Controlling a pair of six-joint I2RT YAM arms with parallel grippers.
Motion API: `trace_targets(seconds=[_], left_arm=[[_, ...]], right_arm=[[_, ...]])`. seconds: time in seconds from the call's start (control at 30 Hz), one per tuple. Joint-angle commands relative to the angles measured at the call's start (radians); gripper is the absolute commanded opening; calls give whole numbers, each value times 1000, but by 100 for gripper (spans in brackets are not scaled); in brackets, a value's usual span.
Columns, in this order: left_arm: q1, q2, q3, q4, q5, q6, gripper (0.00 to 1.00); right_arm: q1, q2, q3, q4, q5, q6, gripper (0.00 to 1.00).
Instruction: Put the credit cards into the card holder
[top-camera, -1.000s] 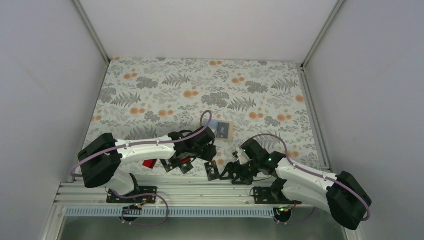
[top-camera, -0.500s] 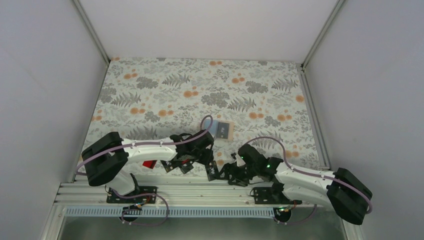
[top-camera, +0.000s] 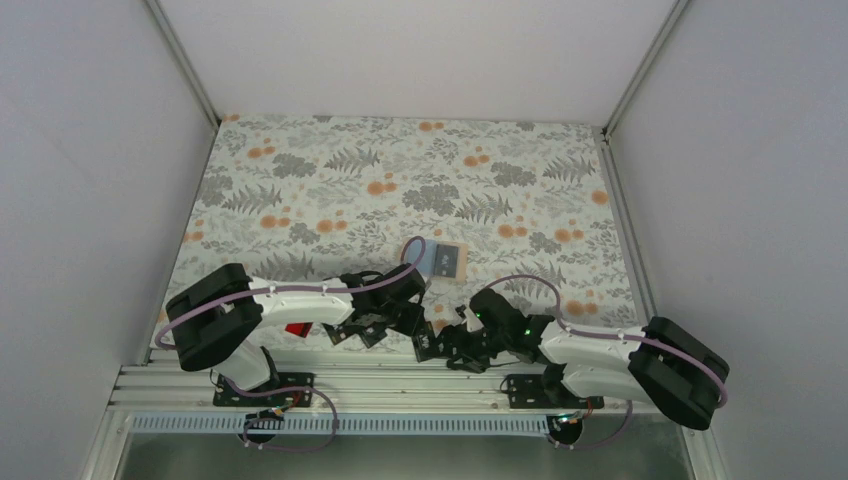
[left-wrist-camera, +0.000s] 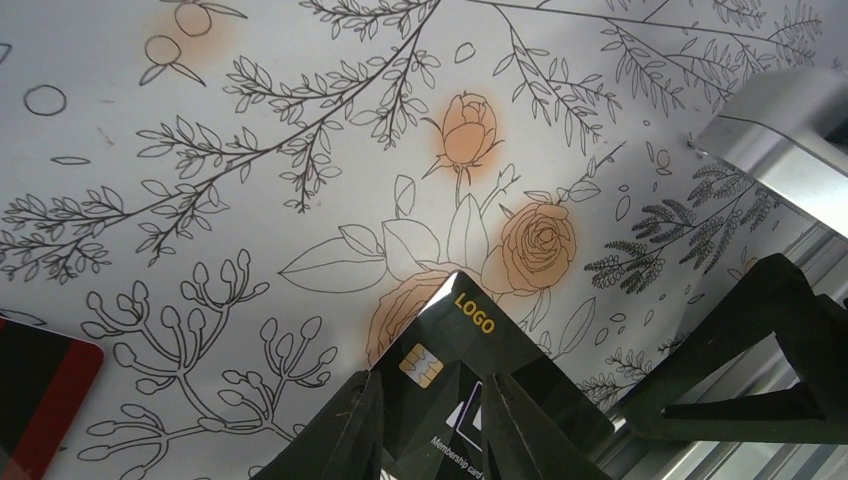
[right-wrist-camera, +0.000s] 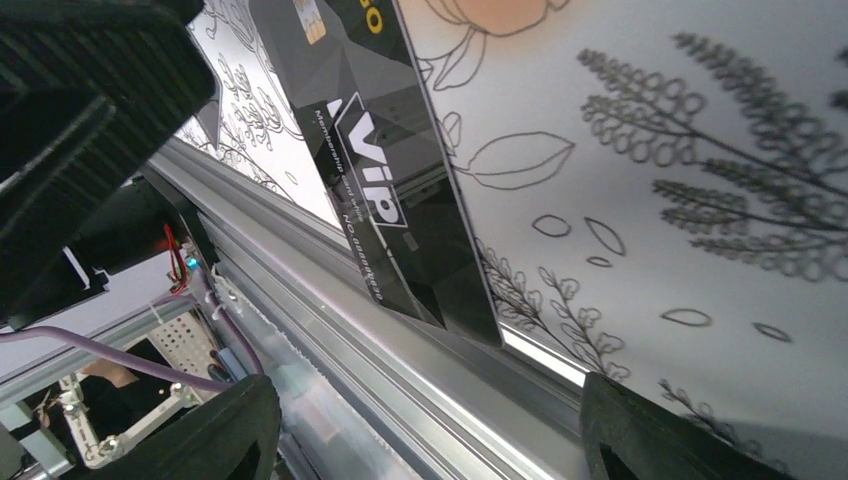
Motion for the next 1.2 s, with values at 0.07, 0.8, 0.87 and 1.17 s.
trace_targets(seconds=[0.07, 0.8, 0.87, 1.17], left_arm=[[3, 21, -30, 42, 42, 14, 24], [2, 55, -81, 95, 87, 8, 22], [3, 57, -82, 100, 88, 6, 22], [5, 61, -89, 111, 93, 5, 22]], right_arm=[[11, 83, 9, 120, 20, 10, 75], [7, 106, 67, 179, 71, -24, 71], [8, 90, 70, 169, 80, -26, 70], [0, 48, 69, 152, 114, -31, 63]])
